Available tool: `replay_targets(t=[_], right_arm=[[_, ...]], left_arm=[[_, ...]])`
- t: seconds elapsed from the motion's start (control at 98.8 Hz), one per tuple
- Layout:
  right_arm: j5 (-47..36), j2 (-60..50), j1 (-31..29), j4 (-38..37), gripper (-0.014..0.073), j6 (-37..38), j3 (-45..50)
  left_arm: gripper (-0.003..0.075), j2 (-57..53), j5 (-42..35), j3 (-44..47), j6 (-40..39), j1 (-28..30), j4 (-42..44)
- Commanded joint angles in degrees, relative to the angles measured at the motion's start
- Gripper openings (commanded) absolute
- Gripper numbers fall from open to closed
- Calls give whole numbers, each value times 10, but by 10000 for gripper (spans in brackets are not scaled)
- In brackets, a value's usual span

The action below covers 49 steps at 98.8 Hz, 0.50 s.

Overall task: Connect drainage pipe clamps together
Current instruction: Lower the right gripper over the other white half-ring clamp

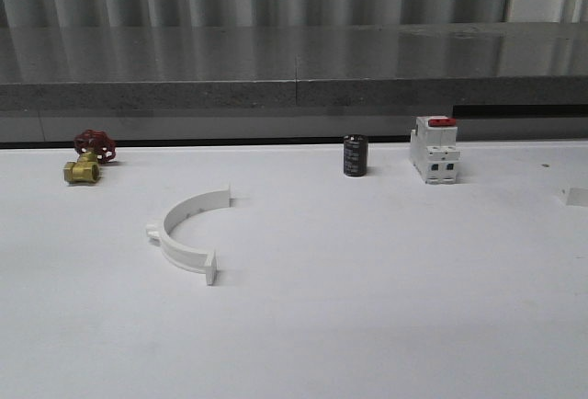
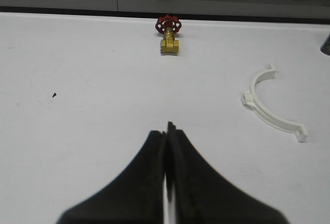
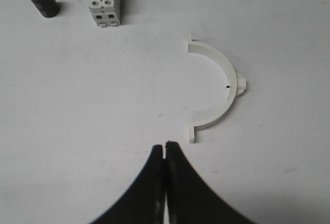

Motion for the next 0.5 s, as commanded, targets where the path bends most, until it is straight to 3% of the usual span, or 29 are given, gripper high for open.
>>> replay_targets(t=[0.0,0.152,0.253,0.324,0.486], right_arm=[[-20,18,-3,4,41,-1,-22],[-19,23,-3,4,347,-1,-22],[-20,23,-3,21,492,-1,-22],[-21,23,-3,41,531,-1,-24],[6,47,-3,53,529,-1,-65]], left_arm=[[-20,5,-44,-14,-5,1,5],[-20,5,-44,-14,-5,1,5],[-20,5,-44,-14,-5,1,5],[-20,5,-44,-14,-5,1,5],[-20,5,-44,-14,-5,1,5]])
